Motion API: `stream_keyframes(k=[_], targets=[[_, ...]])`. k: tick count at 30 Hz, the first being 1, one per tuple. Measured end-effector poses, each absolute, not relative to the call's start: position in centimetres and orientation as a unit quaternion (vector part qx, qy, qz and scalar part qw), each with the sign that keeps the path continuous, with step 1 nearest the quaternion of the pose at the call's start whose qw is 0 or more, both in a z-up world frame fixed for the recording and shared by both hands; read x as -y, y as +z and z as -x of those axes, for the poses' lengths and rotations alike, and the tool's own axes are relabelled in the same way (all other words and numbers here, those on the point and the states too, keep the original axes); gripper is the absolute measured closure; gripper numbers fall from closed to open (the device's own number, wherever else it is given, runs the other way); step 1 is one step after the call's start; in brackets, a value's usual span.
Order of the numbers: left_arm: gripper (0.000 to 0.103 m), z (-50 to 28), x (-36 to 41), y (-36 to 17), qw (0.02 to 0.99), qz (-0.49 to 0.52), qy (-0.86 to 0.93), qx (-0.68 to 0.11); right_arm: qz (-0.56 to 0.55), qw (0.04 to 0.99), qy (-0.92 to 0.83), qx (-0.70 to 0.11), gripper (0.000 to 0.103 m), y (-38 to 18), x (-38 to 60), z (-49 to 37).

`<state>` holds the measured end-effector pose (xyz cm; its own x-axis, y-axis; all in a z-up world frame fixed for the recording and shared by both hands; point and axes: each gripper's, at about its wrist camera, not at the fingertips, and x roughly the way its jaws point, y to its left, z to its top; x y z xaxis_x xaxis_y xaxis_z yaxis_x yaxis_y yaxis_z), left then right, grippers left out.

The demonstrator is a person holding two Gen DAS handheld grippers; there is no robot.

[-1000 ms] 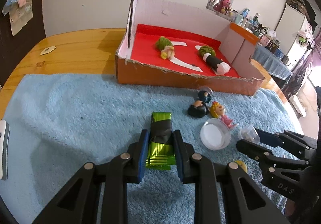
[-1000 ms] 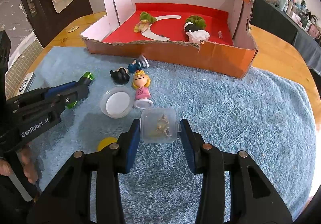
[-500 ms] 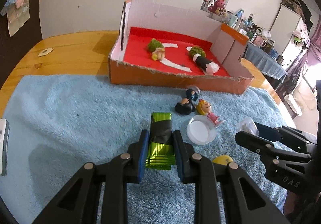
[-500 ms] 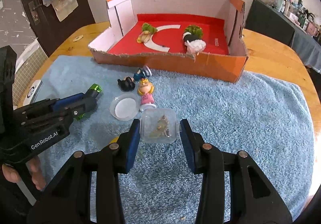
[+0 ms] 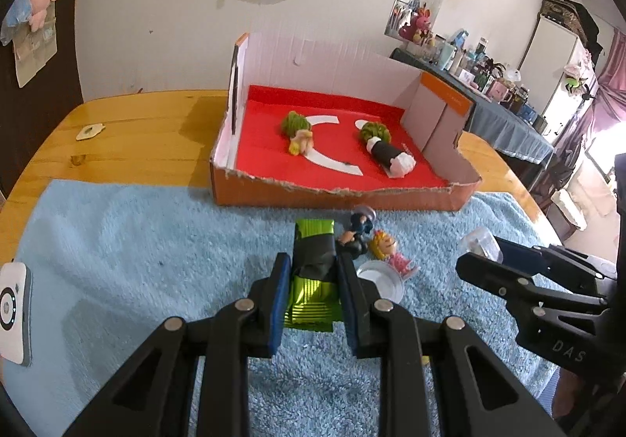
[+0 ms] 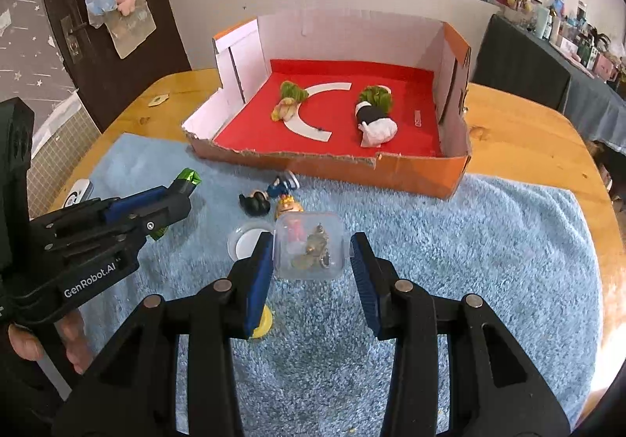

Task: Organize objects
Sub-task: 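Lift the container with the right tool while the left tool lifts the packet toward the box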

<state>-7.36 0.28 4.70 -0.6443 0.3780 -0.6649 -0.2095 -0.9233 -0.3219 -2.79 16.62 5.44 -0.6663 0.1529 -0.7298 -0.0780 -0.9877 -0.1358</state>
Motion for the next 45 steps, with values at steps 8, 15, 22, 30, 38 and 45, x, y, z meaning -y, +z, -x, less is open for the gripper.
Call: stream_keyframes(k=[8, 15, 22, 30, 38, 45], targets=[[0.078, 7.9, -0.4, 5.8, 0.165, 0.379, 0.904, 0.106, 0.398, 0.061, 0.914, 0.045, 0.065, 6.3, -16.7, 3.4], [0.078, 8.6, -0.4, 6.5, 0.165, 0.375, 0.906, 0.106, 0.394, 0.059, 0.917, 0.039, 0.065, 6.8, -17.2, 3.9], [0.078, 9.9, -0.6, 7.1, 0.165, 0.373, 0.907, 0.103, 0.39, 0.06, 0.918, 0.042, 0.065, 7.5, -17.5, 4.6], [0.078, 10.4, -0.7, 7.1, 0.162, 0.375, 0.907, 0.1, 0.394, 0.062, 0.916, 0.038, 0.065, 7.6, -18.2, 5.9], [0.078, 12.3, -1.0, 7.4, 0.163, 0.378, 0.907, 0.095, 0.397, 0.066, 0.914, 0.037, 0.065, 7.7, -19.0, 7.4], [0.078, 14.0, -1.0, 7.7, 0.165, 0.378, 0.906, 0.094, 0.41, 0.066, 0.909, 0.034, 0.065, 7.7, -19.7, 9.7]])
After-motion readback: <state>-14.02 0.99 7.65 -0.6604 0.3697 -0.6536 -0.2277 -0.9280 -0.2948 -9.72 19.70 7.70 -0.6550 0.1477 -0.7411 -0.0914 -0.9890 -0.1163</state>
